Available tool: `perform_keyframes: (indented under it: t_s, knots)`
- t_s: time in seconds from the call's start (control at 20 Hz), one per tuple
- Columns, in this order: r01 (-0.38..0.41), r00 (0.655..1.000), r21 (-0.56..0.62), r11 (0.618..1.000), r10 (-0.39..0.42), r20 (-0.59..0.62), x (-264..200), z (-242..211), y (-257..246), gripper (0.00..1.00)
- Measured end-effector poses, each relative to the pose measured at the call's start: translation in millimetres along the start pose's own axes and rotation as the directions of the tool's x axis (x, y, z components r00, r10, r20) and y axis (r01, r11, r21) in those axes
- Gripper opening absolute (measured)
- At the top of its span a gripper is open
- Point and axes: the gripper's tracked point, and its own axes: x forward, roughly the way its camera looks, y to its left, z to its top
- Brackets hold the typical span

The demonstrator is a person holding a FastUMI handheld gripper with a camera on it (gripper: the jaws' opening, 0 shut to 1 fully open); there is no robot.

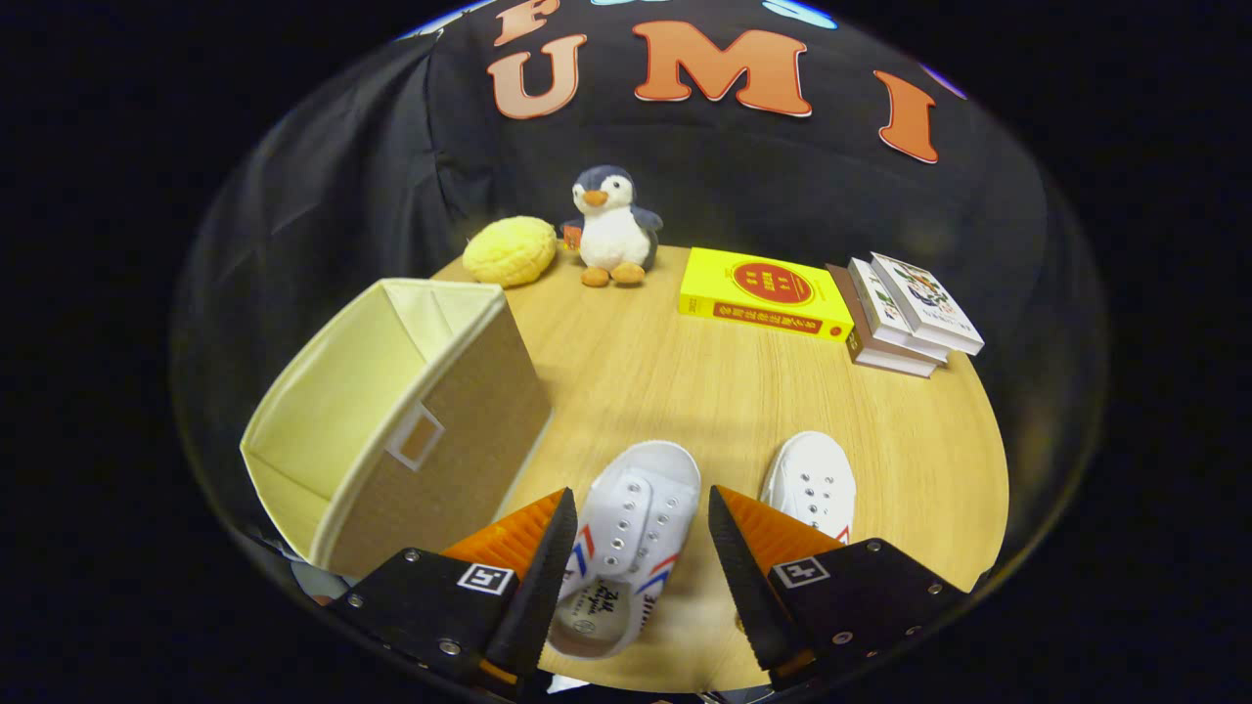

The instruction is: Open the storage box then place both shoes into the box .Put the left shoe in first, then the right shoe, with the right side of both shoes facing outward in a uniform manner.

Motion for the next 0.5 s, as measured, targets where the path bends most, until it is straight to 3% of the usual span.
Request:
perform_keyframes:
  t_s: [0.5]
  knots:
    - [0.005, 0.984, -0.117, 0.993, -0.026, -0.179, 18, -81, -4, 0.79]
